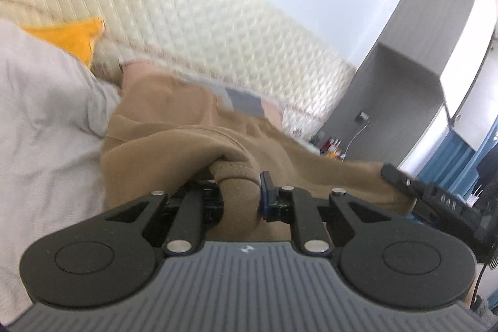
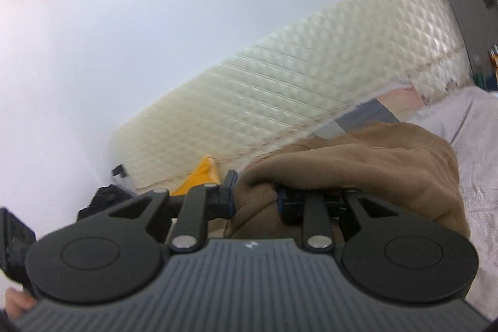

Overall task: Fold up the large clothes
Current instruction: 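Lift the hoodie with both grippers and shake it out above the bed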

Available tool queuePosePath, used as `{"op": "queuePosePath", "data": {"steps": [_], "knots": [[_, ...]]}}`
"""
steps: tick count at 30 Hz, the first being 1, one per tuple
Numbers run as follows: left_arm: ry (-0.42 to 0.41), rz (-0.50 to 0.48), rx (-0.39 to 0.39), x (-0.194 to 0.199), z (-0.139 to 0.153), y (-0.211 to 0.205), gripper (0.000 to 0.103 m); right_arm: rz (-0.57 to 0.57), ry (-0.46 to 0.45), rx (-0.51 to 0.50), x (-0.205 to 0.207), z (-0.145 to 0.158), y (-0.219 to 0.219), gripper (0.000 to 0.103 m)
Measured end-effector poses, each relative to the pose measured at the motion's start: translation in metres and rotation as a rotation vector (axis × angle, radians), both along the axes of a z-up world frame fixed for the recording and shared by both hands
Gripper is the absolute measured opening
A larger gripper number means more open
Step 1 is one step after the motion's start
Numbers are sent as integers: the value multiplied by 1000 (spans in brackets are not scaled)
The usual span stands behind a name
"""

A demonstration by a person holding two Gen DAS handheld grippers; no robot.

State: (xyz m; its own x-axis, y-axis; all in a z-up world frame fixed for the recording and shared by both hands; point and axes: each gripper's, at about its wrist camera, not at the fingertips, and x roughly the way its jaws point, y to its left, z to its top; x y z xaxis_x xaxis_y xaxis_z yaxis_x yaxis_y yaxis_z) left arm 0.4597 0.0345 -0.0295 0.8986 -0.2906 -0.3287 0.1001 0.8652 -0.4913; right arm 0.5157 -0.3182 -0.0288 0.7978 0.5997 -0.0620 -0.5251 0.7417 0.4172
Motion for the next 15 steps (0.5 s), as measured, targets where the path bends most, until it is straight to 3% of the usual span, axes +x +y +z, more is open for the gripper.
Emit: {"op": "queuePosePath", "data": {"steps": [9,15], "knots": [[-67,26,-42,-141,49,25,18,12,-78,0,-115,36,13,27],[-184,68,-9,-216,106,26,18,-3,-132,3,-166,80,19,27]]}}
